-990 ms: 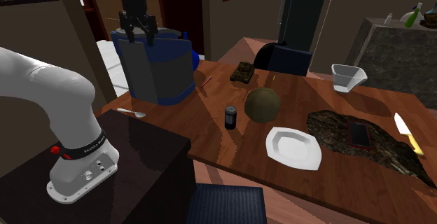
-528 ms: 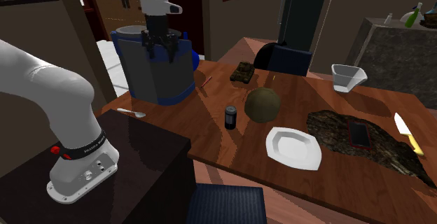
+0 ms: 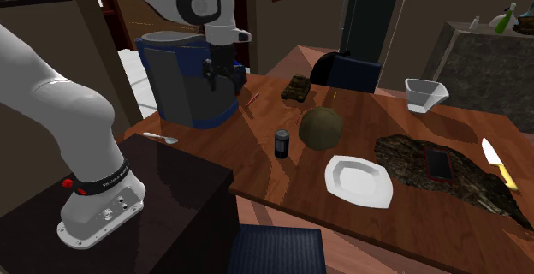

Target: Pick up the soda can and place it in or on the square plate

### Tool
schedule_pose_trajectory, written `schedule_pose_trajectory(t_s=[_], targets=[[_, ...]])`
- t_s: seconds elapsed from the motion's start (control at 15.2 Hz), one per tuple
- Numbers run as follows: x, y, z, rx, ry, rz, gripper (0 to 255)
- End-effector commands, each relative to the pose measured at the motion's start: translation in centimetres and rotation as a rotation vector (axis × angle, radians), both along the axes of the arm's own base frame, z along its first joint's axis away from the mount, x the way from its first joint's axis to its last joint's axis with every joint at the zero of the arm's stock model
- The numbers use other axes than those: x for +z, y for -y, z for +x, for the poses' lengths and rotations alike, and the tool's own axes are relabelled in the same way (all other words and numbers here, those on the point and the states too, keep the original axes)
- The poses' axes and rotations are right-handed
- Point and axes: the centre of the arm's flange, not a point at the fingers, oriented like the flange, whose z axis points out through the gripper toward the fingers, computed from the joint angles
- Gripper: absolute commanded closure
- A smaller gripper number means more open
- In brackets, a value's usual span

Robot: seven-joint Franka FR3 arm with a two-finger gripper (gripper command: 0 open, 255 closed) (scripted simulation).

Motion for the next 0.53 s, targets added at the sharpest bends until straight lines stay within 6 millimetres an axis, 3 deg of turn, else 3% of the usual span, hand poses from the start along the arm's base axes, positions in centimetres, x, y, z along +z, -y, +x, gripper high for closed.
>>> schedule_pose_trajectory(t_s=[0.0, 0.46], targets=[[-2.0, 1.7, 0.9, 0.007, 0.007, -0.003, 0], [-8.0, 7.8, 4.0, 0.026, 0.024, -0.007, 0]])
